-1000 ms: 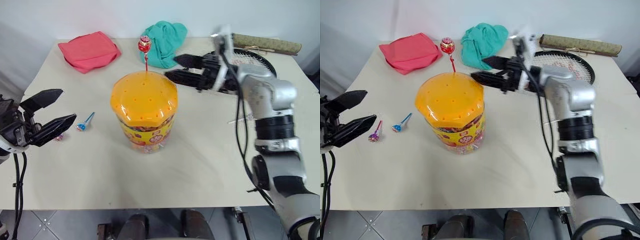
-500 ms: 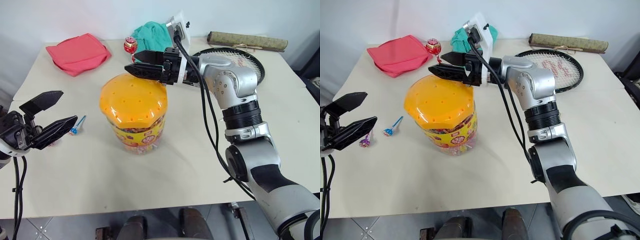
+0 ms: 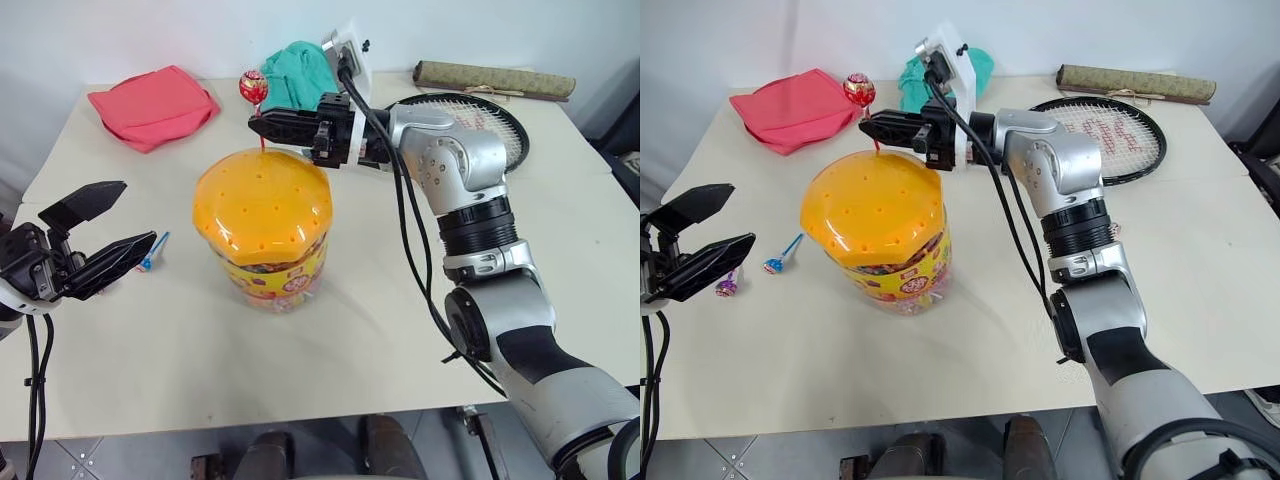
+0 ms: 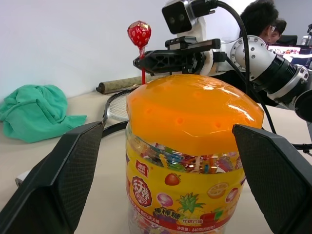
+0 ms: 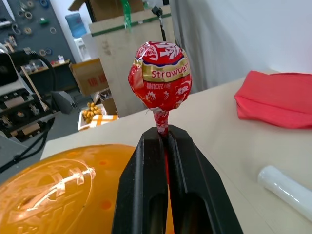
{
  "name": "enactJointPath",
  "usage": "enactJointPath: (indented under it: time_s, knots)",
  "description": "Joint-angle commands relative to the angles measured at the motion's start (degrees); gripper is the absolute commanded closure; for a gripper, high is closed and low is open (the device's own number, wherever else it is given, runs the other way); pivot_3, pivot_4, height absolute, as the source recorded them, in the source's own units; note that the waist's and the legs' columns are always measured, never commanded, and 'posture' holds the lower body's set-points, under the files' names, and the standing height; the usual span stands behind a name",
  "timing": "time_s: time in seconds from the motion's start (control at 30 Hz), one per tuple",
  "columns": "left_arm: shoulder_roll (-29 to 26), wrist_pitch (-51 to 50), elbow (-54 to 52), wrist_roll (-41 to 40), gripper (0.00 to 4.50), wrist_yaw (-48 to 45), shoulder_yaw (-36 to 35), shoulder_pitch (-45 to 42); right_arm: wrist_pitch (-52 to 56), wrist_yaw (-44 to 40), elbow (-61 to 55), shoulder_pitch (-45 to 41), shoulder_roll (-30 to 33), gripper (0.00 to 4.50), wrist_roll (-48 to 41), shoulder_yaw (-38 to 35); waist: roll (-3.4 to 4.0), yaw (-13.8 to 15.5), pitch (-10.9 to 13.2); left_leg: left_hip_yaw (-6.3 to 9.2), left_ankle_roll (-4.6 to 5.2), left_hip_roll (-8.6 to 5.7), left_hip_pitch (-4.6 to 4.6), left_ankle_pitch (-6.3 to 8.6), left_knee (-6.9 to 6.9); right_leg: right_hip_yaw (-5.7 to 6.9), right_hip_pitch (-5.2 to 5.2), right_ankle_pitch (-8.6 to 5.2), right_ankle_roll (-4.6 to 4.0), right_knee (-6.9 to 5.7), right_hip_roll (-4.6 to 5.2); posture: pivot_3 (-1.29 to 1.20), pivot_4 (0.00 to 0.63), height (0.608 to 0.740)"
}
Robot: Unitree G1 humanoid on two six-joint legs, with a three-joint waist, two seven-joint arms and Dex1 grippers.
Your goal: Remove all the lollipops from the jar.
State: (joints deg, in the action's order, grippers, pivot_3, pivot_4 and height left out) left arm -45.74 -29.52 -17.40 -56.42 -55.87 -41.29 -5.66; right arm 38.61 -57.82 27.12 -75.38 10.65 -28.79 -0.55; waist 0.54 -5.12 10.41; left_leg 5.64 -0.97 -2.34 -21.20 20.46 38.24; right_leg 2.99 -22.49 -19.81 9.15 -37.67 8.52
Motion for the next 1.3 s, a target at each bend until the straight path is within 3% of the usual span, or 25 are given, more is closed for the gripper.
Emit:
enactJointPath:
  time_s: [0.03,0.17,0.37,0.47,0.6,0.7,0.8,1.0,1.1,1.3]
  knots:
    - [0.1,1.1,-0.8,-1.0,0.0,0.0,0.4,-1.1,-4.0,-2.1,-1.5,-2.4,0.7,4.45,-6.4,-7.9,0.0,0.0,0.0,0.0,0.0,0.0,0.0,0.0,-0.01,0.01,0.0,0.0,-0.01,0.01,0.0,0.0,0.15,0.74]
    - [-0.2,1.4,-0.2,-0.4,0.0,-1.1,3.5,-3.3,-5.7,-0.3,3.9,-4.6,7.4,4.45,-5.8,-12.5,-0.02,0.5,0.0,0.05,0.0,-0.07,-0.03,0.0,0.04,0.01,0.06,0.03,-0.05,0.01,0.01,0.0,0.15,0.74]
    - [-3.0,2.1,-1.2,2.9,0.0,-7.1,8.1,-2.3,-4.8,-10.9,6.3,2.0,29.0,4.45,5.0,-4.0,-0.08,0.8,0.0,0.04,0.02,-0.35,-0.04,0.0,0.02,-0.04,0.1,0.08,-0.12,0.1,0.02,0.0,0.15,0.74]
    - [-3.9,3.2,-0.2,5.1,0.0,-9.8,9.5,-1.4,-12.8,-17.0,8.5,11.6,40.4,4.45,12.3,-0.2,-0.08,0.7,0.0,-0.18,0.02,-0.31,-0.06,0.0,-0.09,-0.02,0.06,0.07,-0.12,0.24,0.02,0.0,0.15,0.74]
    - [-4.3,3.8,0.2,6.3,0.0,-11.7,10.3,-0.3,-22.3,-21.2,9.9,23.5,48.9,4.45,16.9,0.9,-0.05,0.8,0.0,-0.92,0.04,-0.27,-0.06,0.01,-0.08,0.02,0.06,0.07,-0.11,0.34,0.04,0.0,0.15,0.74]
    - [-4.0,4.0,0.2,6.9,0.0,-12.2,10.7,0.1,-31.0,-21.6,12.3,32.9,52.9,4.45,20.0,0.5,-0.05,0.6,0.0,-1.67,0.07,-0.02,-0.06,-0.01,-0.03,0.16,0.07,0.06,-0.1,0.86,0.04,0.0,0.15,0.74]
    - [-3.9,4.2,0.1,7.3,0.0,-12.4,10.8,0.4,-35.3,-20.5,14.4,37.1,54.0,4.45,21.9,0.6,-0.05,0.3,0.0,-1.92,0.07,0.12,0.04,-0.01,0.07,0.27,0.09,0.07,-0.09,0.85,0.03,0.0,0.15,0.74]
    - [-4.2,5.2,0.6,10.0,0.0,-11.6,10.9,0.7,-29.8,-13.6,18.0,39.8,52.5,4.45,23.6,0.0,-0.05,0.7,0.0,-2.15,0.06,0.23,0.07,0.0,0.26,0.37,0.09,0.07,-0.09,0.87,0.04,0.0,0.15,0.74]
    - [-4.4,5.8,1.4,10.5,0.0,-12.1,10.5,0.8,-27.0,-12.7,17.2,40.2,51.9,3.79,22.5,-0.9,-0.05,1.3,0.0,-2.12,0.06,0.23,0.01,0.0,0.37,0.37,0.1,0.07,-0.08,0.89,0.04,0.0,0.15,0.74]
    - [-5.7,4.3,3.6,11.7,0.0,-10.4,9.8,1.8,-27.8,-13.5,15.2,43.1,52.8,1.8,20.2,-4.2,-0.05,2.9,0.0,-2.04,0.06,0.21,-0.05,0.0,0.53,0.39,0.13,0.08,-0.07,0.9,0.04,0.0,0.15,0.74]
